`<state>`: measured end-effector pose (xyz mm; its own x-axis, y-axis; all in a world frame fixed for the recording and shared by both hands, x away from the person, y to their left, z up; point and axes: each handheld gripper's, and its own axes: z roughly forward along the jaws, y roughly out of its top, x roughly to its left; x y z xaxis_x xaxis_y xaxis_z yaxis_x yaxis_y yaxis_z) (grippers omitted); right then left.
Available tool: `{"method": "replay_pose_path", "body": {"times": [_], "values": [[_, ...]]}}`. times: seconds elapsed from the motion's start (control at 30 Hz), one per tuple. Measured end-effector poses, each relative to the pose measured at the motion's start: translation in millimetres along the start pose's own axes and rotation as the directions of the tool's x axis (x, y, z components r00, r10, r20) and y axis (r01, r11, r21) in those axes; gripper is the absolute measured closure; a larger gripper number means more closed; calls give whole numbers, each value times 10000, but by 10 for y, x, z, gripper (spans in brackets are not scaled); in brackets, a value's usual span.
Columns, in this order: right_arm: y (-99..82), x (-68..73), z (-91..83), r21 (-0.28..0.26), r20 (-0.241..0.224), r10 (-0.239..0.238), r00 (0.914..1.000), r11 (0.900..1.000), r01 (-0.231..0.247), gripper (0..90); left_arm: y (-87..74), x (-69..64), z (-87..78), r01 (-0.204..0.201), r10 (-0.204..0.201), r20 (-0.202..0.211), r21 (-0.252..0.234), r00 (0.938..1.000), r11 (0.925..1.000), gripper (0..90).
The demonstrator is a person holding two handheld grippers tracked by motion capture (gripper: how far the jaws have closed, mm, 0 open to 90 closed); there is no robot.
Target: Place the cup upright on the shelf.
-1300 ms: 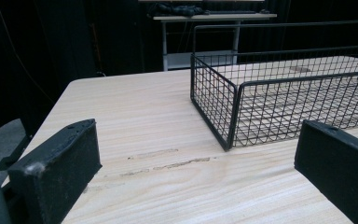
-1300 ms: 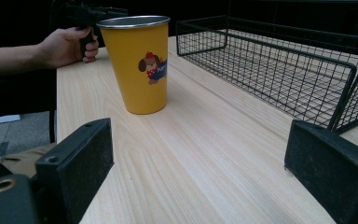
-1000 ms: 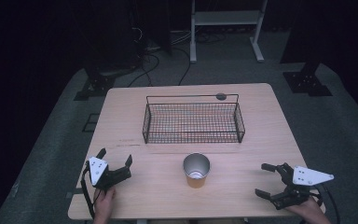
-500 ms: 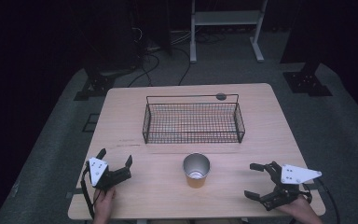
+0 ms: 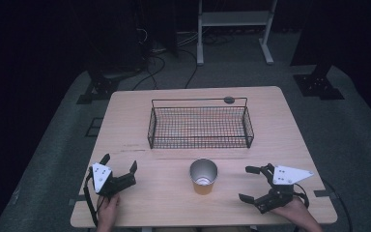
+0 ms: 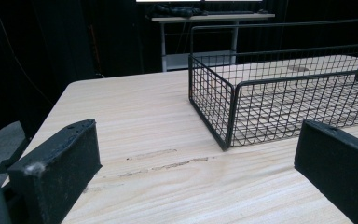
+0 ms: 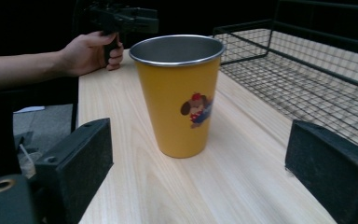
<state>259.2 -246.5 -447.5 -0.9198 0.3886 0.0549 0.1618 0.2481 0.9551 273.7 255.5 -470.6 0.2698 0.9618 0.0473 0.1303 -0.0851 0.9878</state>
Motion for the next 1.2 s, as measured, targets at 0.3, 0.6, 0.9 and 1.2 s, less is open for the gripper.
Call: {"method": "replay_pose_path", "body": {"times": [0.3, 0.6, 0.9, 1.2], "values": [[64, 14, 167, 255, -130, -40, 9999, 9997, 43, 28, 0, 2, -1, 13, -13, 4, 0, 10000, 10000, 0], [140, 15, 290, 451, -266, -61, 9996, 9990, 73, 20, 0, 1, -1, 4, -4, 10, -5, 10000, 10000, 0], [141, 9, 404, 727, -394, -25, 9992, 9973, 54, 18, 0, 3, 1, 13, -13, 29, -4, 10000, 10000, 0], [190, 19, 546, 974, -614, -69, 9981, 9952, 129, 0, 0, 5, -1, 23, -23, 46, -11, 10000, 10000, 0]]}}
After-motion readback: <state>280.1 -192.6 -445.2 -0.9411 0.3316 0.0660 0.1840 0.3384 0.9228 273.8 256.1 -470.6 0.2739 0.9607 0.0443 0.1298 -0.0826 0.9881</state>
